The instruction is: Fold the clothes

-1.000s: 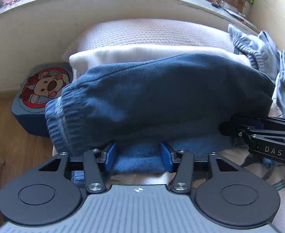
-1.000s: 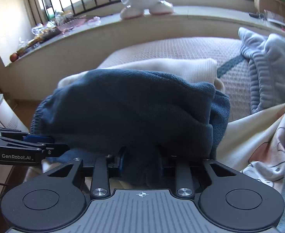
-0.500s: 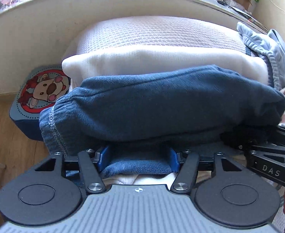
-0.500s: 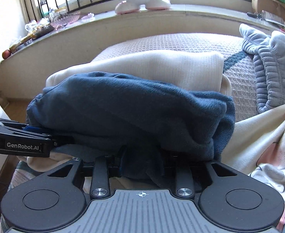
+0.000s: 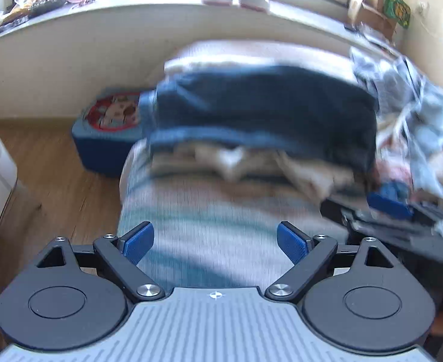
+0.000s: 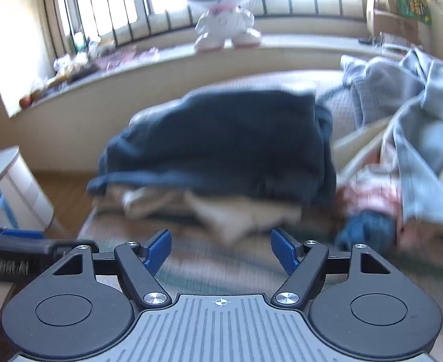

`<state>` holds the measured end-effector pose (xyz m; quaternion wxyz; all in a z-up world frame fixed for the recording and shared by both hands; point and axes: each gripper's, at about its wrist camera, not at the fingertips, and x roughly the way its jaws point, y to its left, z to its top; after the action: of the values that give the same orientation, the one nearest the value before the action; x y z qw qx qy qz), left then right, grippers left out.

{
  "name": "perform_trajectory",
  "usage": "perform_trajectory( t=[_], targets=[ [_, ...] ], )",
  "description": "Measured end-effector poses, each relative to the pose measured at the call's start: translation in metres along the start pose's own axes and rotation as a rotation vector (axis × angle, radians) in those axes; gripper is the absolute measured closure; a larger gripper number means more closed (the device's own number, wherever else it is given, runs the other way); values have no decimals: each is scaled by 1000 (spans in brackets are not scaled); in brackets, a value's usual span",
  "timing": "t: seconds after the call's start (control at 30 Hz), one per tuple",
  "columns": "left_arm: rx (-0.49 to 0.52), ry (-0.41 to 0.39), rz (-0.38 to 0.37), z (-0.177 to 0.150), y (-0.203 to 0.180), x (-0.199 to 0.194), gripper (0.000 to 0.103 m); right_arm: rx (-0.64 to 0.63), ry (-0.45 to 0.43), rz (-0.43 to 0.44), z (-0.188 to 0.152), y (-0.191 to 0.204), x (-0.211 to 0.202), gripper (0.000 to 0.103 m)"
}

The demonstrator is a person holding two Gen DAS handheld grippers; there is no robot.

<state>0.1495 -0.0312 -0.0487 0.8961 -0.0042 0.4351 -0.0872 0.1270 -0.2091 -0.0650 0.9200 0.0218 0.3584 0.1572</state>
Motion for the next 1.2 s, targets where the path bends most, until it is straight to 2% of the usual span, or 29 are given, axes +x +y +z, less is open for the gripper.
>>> perform_trajectory(
  t=[0.1, 0.2, 0.3, 0.37, 0.53, 0.63, 1.2],
  targets=[
    [-11, 49, -13, -32, -1, 1, 14, -13, 37, -12, -12, 6, 0, 26],
    [17, 42, -7, -56, -2, 3, 14, -32, 82, -38, -24, 11, 7, 23],
    [48, 35, 15, -74, 0, 7, 3, -41, 106, -43, -40, 10, 12, 22],
    [16, 56, 13, -80, 7, 11, 0, -73, 100, -65, -45, 12, 15, 18],
    [-7, 29, -12, -87, 15, 14, 0, -57, 144, -96, -44, 9, 24, 5],
    [-5, 3, -11, -91, 15, 13, 0, -51, 146, -90, -46, 6, 25, 4],
    [7, -12, 3, -91, 11, 13, 0, -49, 139, -80, -50, 1, 29, 0]
  ],
)
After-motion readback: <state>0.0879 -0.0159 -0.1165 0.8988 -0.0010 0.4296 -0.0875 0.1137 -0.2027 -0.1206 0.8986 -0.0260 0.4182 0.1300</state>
